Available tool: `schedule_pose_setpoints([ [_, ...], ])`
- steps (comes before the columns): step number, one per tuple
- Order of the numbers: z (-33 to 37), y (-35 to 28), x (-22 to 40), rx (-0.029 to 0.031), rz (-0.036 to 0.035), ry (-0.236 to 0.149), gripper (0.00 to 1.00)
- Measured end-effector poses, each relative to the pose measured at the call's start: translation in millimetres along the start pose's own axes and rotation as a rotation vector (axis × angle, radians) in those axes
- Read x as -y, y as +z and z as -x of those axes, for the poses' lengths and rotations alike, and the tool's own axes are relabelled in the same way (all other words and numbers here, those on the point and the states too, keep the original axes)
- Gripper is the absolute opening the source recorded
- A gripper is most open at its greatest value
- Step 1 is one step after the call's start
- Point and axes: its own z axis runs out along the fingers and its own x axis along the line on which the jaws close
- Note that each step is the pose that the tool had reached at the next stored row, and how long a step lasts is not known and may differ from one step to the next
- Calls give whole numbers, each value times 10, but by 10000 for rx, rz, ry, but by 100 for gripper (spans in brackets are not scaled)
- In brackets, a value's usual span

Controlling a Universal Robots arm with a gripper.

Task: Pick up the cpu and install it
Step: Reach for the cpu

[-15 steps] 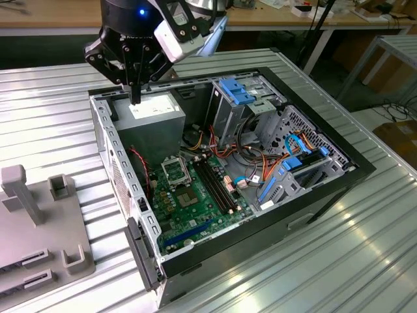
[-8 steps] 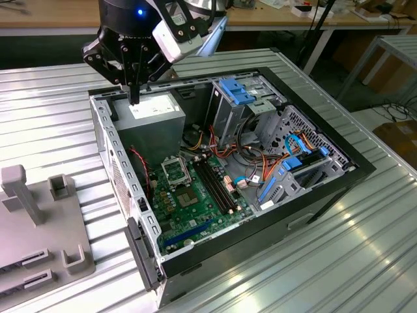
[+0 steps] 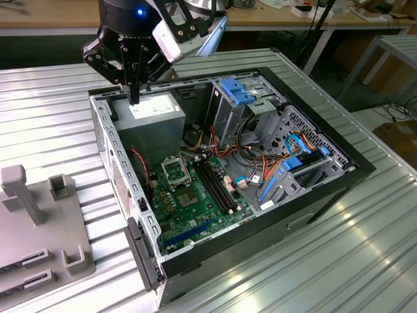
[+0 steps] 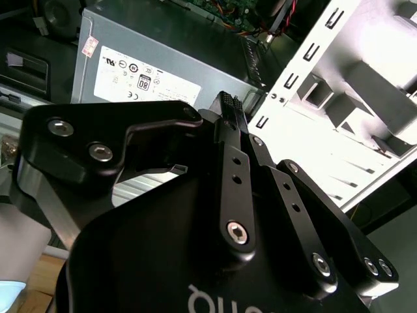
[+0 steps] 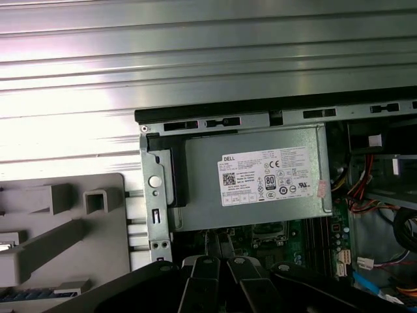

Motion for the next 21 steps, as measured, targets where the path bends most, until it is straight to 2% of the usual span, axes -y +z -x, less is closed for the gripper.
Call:
schedule_pose_setpoints([
  [6,-45,0,4,0,0,-1,11],
  [12,-124,0,9,-2,0,-1,11],
  [21,-178,0,14,-9,-1,0,11],
])
